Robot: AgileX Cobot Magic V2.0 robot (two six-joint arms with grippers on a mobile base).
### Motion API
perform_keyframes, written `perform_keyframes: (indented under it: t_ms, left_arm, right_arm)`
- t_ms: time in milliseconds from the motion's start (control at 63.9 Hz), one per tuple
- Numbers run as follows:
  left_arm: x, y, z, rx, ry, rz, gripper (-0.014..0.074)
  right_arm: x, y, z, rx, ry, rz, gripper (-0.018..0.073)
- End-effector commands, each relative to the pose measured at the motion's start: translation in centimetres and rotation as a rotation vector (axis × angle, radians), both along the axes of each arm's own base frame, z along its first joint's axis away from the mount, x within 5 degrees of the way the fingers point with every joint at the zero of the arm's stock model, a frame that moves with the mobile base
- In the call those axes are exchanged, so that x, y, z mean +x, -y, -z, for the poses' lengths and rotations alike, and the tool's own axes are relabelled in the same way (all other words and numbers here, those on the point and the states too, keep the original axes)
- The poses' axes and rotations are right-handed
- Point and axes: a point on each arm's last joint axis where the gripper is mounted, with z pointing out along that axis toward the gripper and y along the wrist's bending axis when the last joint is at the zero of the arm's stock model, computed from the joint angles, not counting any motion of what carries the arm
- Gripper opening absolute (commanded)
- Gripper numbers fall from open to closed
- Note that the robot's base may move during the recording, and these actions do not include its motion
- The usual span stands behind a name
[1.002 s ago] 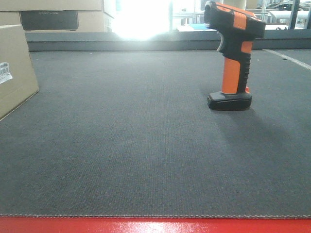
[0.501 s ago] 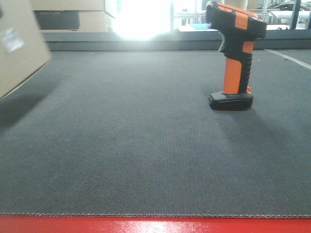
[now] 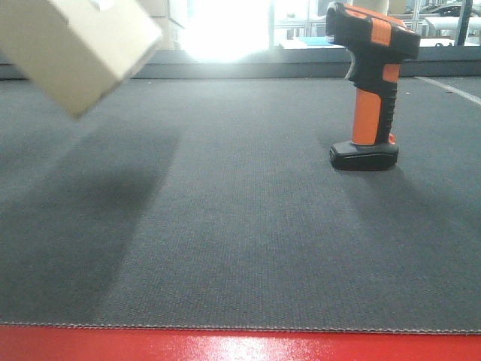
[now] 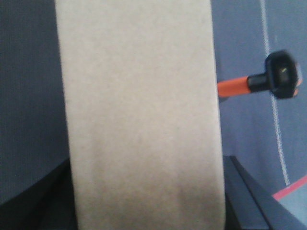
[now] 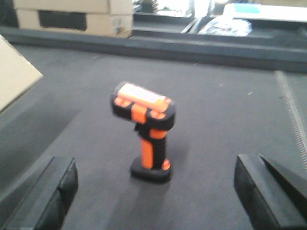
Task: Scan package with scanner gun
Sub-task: 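Grasp the tan box with the left gripper and lift it, then grasp the orange scanner gun handle with the right gripper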
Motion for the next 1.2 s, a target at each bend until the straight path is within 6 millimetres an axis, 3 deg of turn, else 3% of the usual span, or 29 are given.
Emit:
perform_keyframes:
  t_ms: [0, 172, 423, 735, 1002, 1189]
  left_arm:
    - [-0.6, 0.7, 0.9, -0.037, -0.035, 0.010, -0.0111]
    - [-1.0, 1.9, 2.2, -0.040, -0.080, 0.050, -0.0111]
    - [-1.3, 3.5, 2.1, -0.048, -0.080, 0.099, -0.0111]
    - [-1.2, 3.8, 2.1, -0.055, -0.075, 0.101, -0.0111]
    - [-1.2, 3.8, 2.1, -0.057, -0.075, 0.101, -0.0111]
    - [-1.2, 3.8, 2.1, -0.057, -0.075, 0.101, -0.0111]
  right_arm:
    - [0.3, -0.3, 1.1, -0.004, -0.034, -0.032, 0.0568]
    - [1.1, -0.8, 3.5, 0.023, -0.007, -0.063, 0.0568]
    - [4.7, -1.3, 6.9, 0.034, 0.025, -0.017, 0.0568]
    - [10.7, -2.2, 9.7, 0.034, 0.048, 0.066, 0.0568]
    - [13.8, -5.1, 12.0, 0.063, 0.057, 0.048, 0.0567]
    - [16.1, -5.5, 12.9, 0.109, 0.052, 0.143, 0.0536]
